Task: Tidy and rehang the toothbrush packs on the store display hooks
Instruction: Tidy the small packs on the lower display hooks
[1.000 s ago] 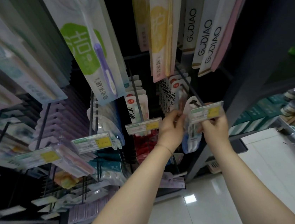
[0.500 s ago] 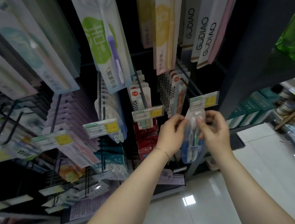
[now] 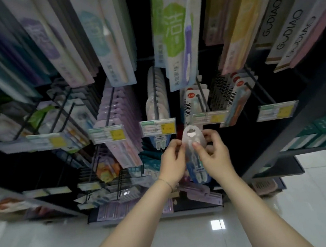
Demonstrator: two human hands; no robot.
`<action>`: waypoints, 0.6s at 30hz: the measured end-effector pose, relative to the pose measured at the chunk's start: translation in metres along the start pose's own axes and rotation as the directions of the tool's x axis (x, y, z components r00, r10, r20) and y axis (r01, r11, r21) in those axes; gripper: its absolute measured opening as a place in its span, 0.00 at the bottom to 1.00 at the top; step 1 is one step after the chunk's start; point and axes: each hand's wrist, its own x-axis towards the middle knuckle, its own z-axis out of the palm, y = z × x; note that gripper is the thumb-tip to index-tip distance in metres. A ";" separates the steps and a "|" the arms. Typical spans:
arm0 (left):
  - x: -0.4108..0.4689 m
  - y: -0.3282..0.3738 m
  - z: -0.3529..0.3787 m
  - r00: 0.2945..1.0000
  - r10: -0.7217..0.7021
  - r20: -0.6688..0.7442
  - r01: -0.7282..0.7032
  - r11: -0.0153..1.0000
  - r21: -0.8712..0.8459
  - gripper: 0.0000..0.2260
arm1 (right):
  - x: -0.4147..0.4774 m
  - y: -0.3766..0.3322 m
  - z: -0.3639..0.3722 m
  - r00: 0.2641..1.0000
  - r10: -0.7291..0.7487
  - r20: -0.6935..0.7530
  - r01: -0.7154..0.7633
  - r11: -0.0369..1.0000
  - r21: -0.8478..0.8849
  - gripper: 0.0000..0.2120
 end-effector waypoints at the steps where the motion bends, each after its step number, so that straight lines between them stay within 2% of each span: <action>1: -0.001 -0.005 -0.008 1.000 -0.004 -0.029 0.005 1.000 0.010 0.06 | 0.000 -0.001 0.010 1.000 -0.020 0.023 0.020 1.000 -0.007 0.10; 8: -0.005 -0.009 -0.053 0.989 0.022 -0.149 -0.027 0.999 -0.035 0.08 | 0.007 -0.009 0.058 0.976 -0.185 0.119 0.197 0.975 -0.101 0.18; 12: 0.002 -0.009 -0.065 0.983 0.035 -0.181 -0.049 0.996 -0.073 0.10 | 0.015 -0.018 0.069 0.960 -0.245 0.135 0.255 0.965 -0.066 0.10; 16: 0.011 -0.009 -0.071 0.982 0.018 -0.188 -0.028 0.998 -0.053 0.16 | 0.021 -0.019 0.078 0.960 -0.258 0.110 0.264 0.964 -0.039 0.13; 18: 0.014 -0.008 -0.072 0.983 -0.002 -0.186 -0.011 0.998 -0.069 0.16 | 0.023 -0.018 0.080 0.962 -0.255 0.093 0.260 0.965 -0.036 0.14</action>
